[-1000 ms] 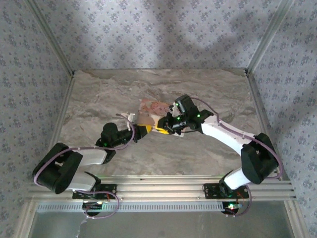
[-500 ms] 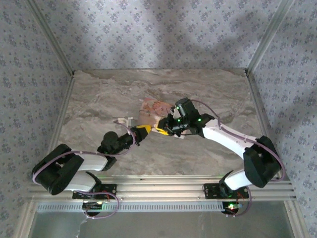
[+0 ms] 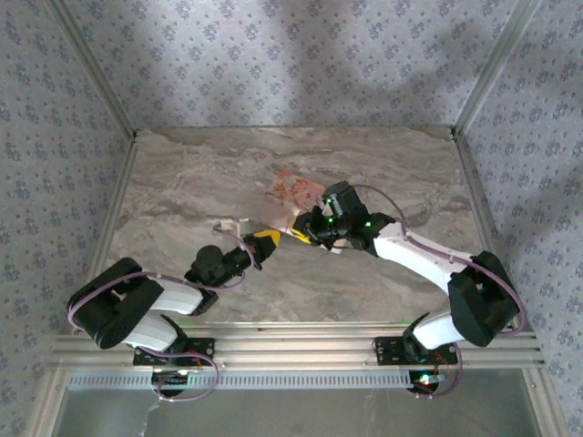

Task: Unlock a padlock with a key

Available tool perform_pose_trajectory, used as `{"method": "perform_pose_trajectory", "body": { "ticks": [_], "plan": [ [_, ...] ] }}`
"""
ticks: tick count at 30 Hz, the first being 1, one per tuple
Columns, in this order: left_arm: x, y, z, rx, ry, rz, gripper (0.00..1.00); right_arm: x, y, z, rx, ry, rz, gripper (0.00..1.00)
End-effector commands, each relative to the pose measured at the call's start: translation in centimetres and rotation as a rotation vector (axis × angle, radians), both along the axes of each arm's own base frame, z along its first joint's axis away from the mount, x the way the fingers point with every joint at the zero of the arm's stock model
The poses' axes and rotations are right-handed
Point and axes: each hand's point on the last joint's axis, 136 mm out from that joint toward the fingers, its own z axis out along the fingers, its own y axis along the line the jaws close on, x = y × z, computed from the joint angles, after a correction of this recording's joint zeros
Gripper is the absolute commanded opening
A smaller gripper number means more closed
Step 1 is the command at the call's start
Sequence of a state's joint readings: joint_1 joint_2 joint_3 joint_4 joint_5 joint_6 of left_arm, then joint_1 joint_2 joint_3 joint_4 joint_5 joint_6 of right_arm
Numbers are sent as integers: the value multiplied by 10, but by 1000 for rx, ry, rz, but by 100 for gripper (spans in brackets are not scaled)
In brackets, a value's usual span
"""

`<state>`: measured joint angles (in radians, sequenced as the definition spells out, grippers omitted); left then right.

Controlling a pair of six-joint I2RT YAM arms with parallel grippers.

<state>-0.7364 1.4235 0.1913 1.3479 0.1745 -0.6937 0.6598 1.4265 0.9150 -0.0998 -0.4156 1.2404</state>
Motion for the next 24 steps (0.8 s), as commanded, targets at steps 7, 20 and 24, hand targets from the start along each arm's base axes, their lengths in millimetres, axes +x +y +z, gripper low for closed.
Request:
{"method": "perform_pose_trajectory", "body": {
  "ticks": [7, 20, 24],
  "plan": [
    [11, -9, 24, -25, -100, 13, 0, 7, -3, 24, 12, -19, -77, 0],
    [15, 16, -18, 44, 89, 4, 0, 2, -11, -56, -362, -197, 136, 0],
    [12, 28, -25, 99, 141, 9, 0, -4, -7, -91, -402, -243, 193, 1]
  ]
}}
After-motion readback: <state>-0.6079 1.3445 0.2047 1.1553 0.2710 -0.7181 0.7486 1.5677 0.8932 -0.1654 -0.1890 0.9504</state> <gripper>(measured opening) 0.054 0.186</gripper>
